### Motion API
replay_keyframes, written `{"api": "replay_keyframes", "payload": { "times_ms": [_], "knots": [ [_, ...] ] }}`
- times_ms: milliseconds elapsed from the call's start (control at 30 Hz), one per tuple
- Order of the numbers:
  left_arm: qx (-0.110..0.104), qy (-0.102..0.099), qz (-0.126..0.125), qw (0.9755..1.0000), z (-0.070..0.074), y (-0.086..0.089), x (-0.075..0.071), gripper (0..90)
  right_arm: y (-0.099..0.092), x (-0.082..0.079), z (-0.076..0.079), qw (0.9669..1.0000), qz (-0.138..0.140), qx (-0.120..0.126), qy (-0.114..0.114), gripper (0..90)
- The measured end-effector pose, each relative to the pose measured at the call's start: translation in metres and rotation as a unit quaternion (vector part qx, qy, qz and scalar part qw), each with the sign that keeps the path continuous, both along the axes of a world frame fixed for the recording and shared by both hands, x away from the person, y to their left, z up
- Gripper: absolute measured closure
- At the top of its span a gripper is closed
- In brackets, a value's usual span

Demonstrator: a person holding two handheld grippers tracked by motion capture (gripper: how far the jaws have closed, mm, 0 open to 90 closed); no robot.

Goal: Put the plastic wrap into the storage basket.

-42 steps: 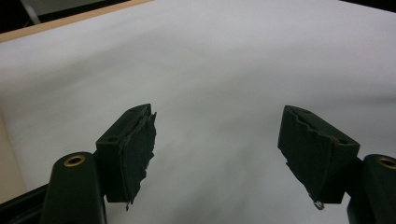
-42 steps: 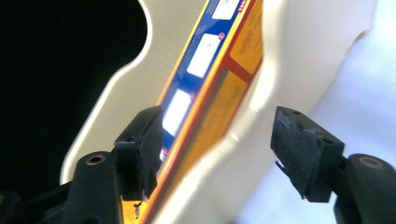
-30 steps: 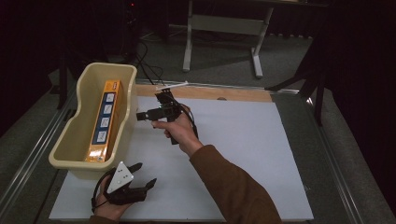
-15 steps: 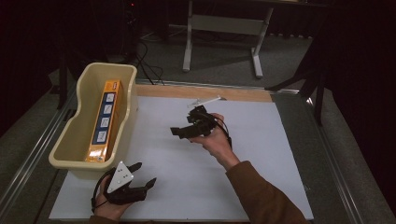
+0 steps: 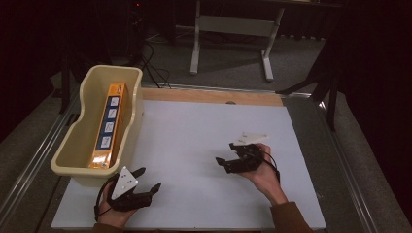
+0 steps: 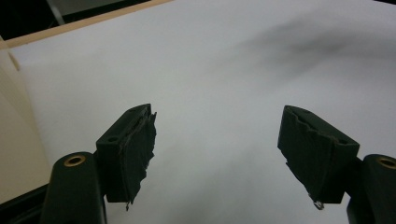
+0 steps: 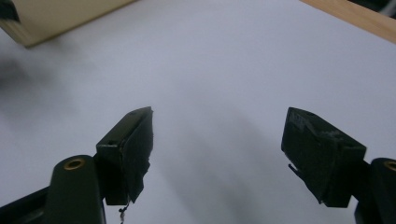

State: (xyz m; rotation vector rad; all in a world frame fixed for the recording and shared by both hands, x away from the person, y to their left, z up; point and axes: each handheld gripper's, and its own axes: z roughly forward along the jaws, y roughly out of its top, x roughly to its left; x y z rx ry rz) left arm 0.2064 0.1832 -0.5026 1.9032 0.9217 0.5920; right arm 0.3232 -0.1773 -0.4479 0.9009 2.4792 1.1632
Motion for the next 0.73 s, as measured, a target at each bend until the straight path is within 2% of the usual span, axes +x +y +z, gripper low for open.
{"api": "replay_keyframes", "payload": {
  "times_ms": [33, 100, 233, 367, 400, 433, 567, 633, 733],
  "knots": [
    [0.001, -0.001, 0.0, 1.0, 0.0, 0.0, 0.0, 27.1, -0.018, -0.013, -0.009, 0.9997, -0.018, -0.003, -0.019, 24.9],
    [0.002, -0.001, 0.002, 1.0, 0.0, 0.0, 0.0, 27.1, -0.024, -0.017, -0.011, 0.9995, -0.023, -0.004, -0.021, 24.8],
    [0.005, -0.002, 0.008, 1.0, 0.0, 0.001, 0.0, 27.1, -0.054, -0.038, -0.019, 0.9992, -0.029, 0.003, -0.027, 23.4],
    [0.007, -0.005, 0.014, 0.9999, 0.001, 0.0, 0.0, 27.1, -0.08, -0.058, -0.023, 0.9974, -0.056, 0.016, -0.043, 20.5],
    [0.008, -0.007, 0.016, 0.9998, 0.001, 0.0, -0.001, 27.2, -0.092, -0.069, -0.024, 0.9955, -0.071, 0.022, -0.059, 19.1],
    [0.009, -0.007, 0.016, 0.9998, 0.002, 0.0, -0.001, 27.2, -0.092, -0.069, -0.024, 0.9955, -0.071, 0.022, -0.059, 19.1],
    [0.011, -0.009, 0.017, 0.9998, 0.002, 0.0, -0.001, 27.2, -0.109, -0.082, -0.027, 0.9919, -0.093, 0.039, -0.077, 16.4],
    [0.013, -0.011, 0.015, 0.9997, 0.003, 0.0, -0.001, 27.1, -0.115, -0.084, -0.026, 0.9916, -0.091, 0.051, -0.075, 15.5],
    [0.016, -0.013, 0.014, 0.9997, 0.003, -0.001, -0.001, 27.2, -0.118, -0.084, -0.027, 0.9913, -0.094, 0.051, -0.077, 14.0]
  ]
}}
